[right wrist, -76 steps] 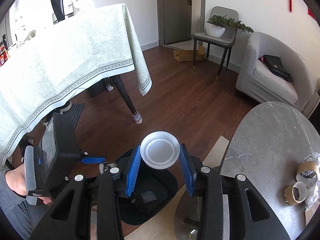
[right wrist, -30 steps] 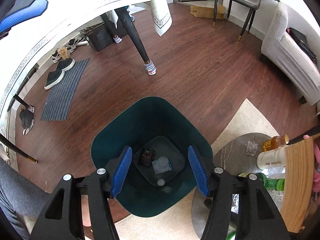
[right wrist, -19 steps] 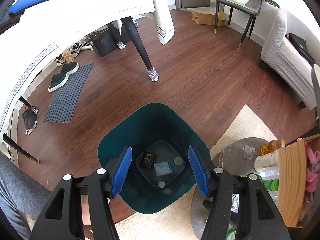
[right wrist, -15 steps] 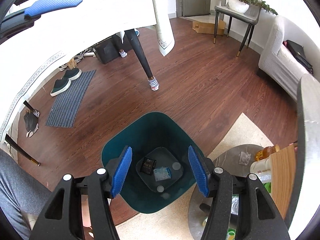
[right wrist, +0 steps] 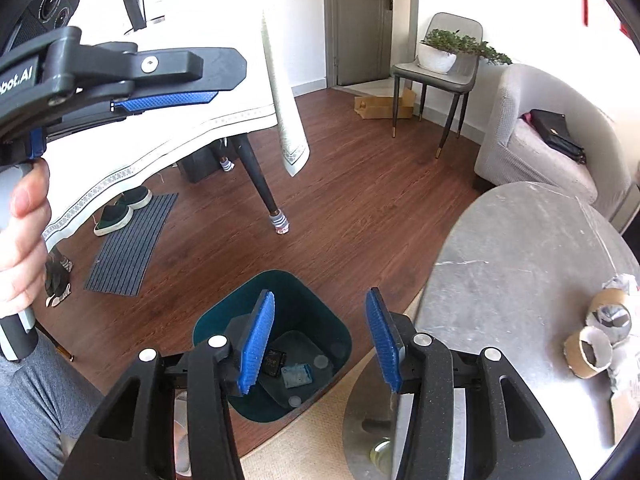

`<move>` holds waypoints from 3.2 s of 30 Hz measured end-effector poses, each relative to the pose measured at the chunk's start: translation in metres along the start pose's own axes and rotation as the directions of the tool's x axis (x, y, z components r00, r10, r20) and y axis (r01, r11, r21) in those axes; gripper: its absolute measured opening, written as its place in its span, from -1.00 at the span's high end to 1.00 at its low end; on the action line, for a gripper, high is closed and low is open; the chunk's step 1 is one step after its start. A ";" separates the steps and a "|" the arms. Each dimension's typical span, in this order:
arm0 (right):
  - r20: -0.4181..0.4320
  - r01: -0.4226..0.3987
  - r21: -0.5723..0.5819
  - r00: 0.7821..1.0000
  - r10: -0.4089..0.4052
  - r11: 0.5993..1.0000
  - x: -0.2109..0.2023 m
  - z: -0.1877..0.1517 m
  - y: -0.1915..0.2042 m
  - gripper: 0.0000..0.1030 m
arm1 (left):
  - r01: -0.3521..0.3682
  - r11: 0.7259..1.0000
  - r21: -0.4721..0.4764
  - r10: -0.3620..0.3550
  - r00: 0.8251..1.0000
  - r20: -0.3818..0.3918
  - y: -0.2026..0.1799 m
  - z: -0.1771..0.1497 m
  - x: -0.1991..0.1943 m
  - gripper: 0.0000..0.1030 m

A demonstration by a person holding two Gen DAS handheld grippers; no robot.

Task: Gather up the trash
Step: 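Move both open tools back over the table toward the tape rolls, then grasp the cardboard tape ring with the left tool while the right tool grasps the white barcode card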

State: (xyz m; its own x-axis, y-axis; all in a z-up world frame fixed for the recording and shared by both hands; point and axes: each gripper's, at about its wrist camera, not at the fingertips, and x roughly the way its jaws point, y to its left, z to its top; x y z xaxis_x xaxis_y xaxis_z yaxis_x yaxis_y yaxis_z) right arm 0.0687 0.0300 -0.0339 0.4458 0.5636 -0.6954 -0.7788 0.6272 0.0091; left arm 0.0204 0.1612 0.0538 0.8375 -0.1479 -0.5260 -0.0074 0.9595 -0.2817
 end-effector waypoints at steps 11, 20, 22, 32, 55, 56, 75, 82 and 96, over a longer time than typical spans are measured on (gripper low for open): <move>0.031 0.079 0.085 0.996 -0.082 0.993 -0.041 -0.023 -0.053 0.06 | 0.070 0.997 0.040 -0.069 0.997 -0.034 -0.061 -0.004 0.042 -0.06; 0.041 0.139 0.157 0.988 -0.147 0.978 -0.074 -0.049 -0.099 0.06 | 0.100 0.991 0.093 -0.092 0.992 -0.086 -0.105 -0.015 0.076 -0.12; 0.047 0.148 0.172 0.986 -0.158 0.974 -0.081 -0.054 -0.108 0.06 | 0.109 0.988 0.106 -0.100 0.991 -0.089 -0.115 -0.018 0.080 -0.17; 0.055 0.200 0.242 0.974 -0.219 0.949 -0.111 -0.083 -0.148 0.06 | 0.140 0.981 0.136 -0.122 0.983 -0.138 -0.145 -0.029 0.108 -0.32; 0.104 0.240 0.346 0.951 -0.291 0.907 -0.167 -0.125 -0.237 -0.21 | 0.152 0.957 0.246 -0.080 0.956 -0.281 -0.205 -0.057 0.193 -0.40; 0.100 0.241 0.342 0.952 -0.290 0.908 -0.166 -0.125 -0.240 -0.21 | 0.150 0.957 0.249 -0.076 0.956 -0.283 -0.206 -0.057 0.195 -0.40; 0.082 0.203 0.281 0.969 -0.234 0.938 -0.144 -0.118 -0.257 0.17 | 0.166 0.974 0.152 -0.111 0.942 -0.316 -0.210 -0.051 0.210 -0.08; 0.071 0.200 0.262 0.972 -0.226 0.944 -0.134 -0.112 -0.254 0.21 | 0.173 0.974 0.144 -0.121 0.941 -0.317 -0.207 -0.052 0.206 0.04; 0.035 0.183 0.217 0.980 -0.195 0.959 -0.117 -0.105 -0.242 0.59 | 0.191 0.972 0.140 -0.140 0.941 -0.308 -0.198 -0.053 0.186 0.12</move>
State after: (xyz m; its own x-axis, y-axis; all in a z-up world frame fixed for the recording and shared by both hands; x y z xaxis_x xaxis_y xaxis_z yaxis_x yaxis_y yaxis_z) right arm 0.1583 -0.2441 -0.0306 0.6044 0.4488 -0.6582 -0.5691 0.8214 0.0375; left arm 0.1490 -0.0686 -0.0311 0.6208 -0.3475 -0.7028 0.2291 0.9377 -0.2612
